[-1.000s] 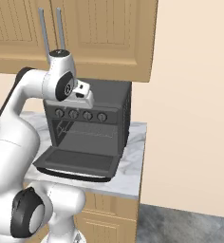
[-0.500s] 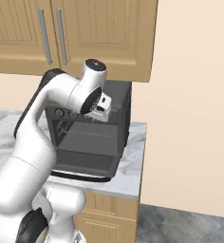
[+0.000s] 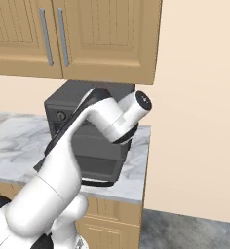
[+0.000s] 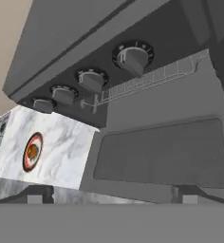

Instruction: Pick up the bagel from the plate, place it on the toaster oven rack, close the door, and set the timer.

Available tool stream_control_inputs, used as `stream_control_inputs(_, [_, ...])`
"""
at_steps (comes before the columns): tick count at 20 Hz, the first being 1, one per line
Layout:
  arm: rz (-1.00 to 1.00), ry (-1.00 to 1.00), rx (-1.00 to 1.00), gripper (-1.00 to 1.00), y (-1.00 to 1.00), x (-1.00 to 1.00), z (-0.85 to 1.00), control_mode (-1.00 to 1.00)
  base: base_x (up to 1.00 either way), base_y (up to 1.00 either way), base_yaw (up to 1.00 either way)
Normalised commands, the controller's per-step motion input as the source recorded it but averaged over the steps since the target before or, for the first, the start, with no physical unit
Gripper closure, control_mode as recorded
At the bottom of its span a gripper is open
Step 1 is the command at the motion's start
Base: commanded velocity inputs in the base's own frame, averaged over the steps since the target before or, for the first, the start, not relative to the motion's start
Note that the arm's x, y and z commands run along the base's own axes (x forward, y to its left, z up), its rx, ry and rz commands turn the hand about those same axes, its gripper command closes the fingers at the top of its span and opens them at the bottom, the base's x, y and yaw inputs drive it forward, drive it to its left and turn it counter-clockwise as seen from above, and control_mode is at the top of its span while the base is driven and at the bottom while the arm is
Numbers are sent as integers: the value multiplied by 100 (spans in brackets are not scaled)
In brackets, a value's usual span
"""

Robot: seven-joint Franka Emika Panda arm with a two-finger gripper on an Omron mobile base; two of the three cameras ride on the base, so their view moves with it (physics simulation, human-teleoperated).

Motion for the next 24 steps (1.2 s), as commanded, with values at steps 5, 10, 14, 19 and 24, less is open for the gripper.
stream_control_inputs(5, [0, -6, 26, -100, -16, 1, -33, -100, 0, 0, 0])
stream_control_inputs(10, [0, 0, 21, -100, 0, 8, -36, -100, 0, 0, 0])
stream_control_inputs(14, [2, 0, 14, -100, 0, 11, -35, -100, 0, 0, 0])
stream_control_inputs(19, [0, -1, 4, -100, 11, 15, -27, -100, 0, 0, 0])
stream_control_inputs(24, [0, -2, 0, -100, 19, 24, -22, -100, 0, 0, 0])
